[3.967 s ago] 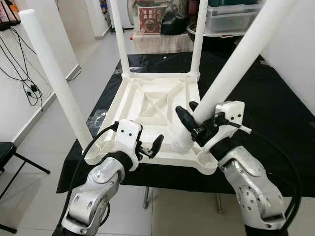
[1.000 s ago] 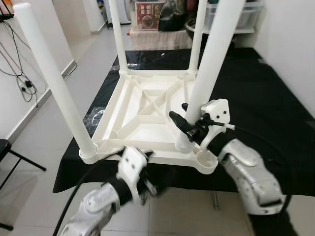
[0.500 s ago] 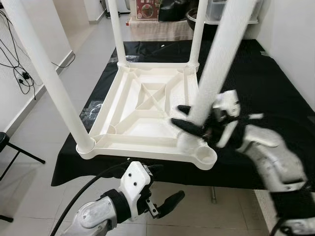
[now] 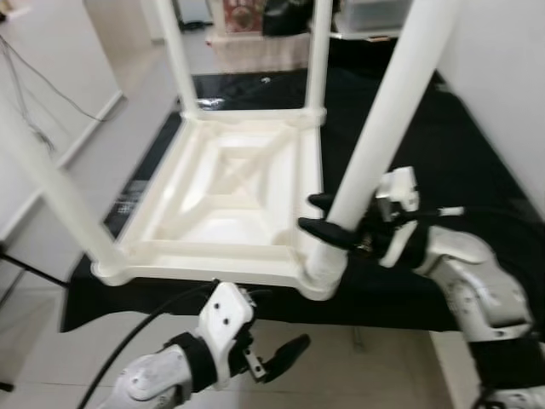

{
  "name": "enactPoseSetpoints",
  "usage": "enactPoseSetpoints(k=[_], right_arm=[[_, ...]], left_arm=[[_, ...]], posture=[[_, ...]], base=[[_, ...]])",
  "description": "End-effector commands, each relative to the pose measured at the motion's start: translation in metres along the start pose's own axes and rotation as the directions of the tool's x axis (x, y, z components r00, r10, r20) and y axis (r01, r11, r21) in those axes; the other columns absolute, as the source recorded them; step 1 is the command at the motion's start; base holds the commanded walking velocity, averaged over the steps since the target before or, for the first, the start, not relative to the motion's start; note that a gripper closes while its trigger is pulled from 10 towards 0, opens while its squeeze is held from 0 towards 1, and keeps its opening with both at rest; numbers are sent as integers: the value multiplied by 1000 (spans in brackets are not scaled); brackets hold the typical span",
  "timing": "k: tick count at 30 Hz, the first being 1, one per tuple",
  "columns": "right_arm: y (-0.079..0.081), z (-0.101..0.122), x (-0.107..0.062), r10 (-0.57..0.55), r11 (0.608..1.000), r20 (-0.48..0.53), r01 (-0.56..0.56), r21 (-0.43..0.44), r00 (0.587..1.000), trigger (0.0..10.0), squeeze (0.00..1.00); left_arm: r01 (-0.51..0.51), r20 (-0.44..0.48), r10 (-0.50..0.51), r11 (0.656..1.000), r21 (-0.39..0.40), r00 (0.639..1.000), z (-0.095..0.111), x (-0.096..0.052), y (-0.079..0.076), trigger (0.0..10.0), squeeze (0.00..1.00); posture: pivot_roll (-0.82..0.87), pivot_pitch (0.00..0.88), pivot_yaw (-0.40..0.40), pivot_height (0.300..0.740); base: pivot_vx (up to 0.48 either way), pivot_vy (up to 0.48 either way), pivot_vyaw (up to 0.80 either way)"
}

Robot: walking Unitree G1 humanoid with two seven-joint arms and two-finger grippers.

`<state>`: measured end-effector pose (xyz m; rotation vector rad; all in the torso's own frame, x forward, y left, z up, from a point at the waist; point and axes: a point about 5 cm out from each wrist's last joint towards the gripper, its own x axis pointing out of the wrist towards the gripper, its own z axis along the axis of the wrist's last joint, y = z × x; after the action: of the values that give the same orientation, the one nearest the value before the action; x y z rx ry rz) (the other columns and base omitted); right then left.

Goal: Building children table

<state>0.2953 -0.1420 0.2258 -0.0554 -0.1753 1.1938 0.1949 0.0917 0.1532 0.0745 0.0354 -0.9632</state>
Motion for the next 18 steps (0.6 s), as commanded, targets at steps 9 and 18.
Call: enactPoseSetpoints(k=[9,18], right_arm=[[25,-3,38,160,987,52,-160,6,986,10000,0],[18,3,46,148,989,59,-146,-28,987,10000,0]], left_arm=[[-81,-99,81,997,8,992,-11,-11,-1,10000,0],[-116,-113,118,993,24,987,-11,-16,-2,10000,0]], posture=[[2,193,35,740],[9,204,32,740]], base=[[0,0,0],[0,462,0]])
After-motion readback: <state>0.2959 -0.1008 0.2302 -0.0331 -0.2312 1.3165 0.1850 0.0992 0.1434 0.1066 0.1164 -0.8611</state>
